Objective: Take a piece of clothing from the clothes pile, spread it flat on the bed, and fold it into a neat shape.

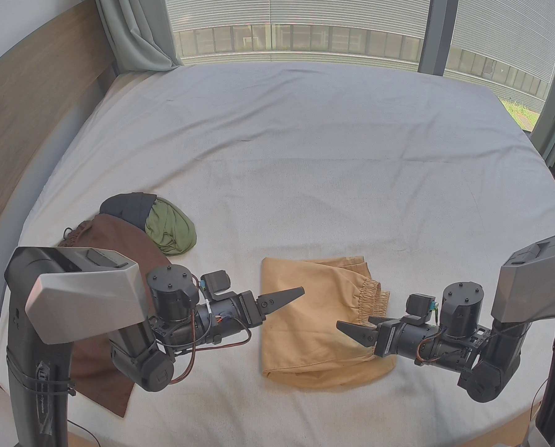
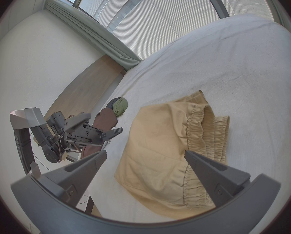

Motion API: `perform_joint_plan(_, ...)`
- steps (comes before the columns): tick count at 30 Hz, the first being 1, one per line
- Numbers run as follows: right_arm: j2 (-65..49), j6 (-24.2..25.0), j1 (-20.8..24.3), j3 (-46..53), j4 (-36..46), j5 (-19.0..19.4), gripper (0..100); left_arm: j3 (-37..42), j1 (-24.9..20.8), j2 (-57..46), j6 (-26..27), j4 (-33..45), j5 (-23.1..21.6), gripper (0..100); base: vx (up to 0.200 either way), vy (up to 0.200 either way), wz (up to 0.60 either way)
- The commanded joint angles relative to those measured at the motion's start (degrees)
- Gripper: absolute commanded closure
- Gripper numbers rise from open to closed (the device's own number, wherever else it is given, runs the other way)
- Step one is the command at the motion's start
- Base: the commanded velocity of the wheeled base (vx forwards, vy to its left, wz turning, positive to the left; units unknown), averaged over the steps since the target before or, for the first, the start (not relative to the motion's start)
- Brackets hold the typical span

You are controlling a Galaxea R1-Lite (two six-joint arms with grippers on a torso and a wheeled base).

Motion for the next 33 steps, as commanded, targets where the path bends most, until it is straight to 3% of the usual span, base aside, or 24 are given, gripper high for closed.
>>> perform_joint_plan(1, 2.22, 0.05, 0.54, 0.00, -0.08, 0.04, 0, 1.94, 0.61, -1.17, 1.20, 0.00, 0.06, 0, 0.000, 0.000, 0.00)
perform_joint_plan(10, 7.67, -0.04, 0.54, 1.93, -0.08, -0.05, 0, 4.84, 2.89, -2.31, 4.98, -0.08, -0.03, 0, 0.000, 0.000, 0.00)
perform_joint_plan(26, 9.34, -0.65, 0.89, 4.04, -0.08, 0.04, 0, 8.71, 5.18, -7.76, 5.33, -0.08, -0.03, 0, 0.000, 0.000, 0.00)
perform_joint_plan(33, 6.09, -0.65, 1.51, 4.48, 0.01, -0.05, 0, 11.26, 6.50, -8.64, 9.90, -0.08, 0.06, 0, 0.000, 0.000, 0.00)
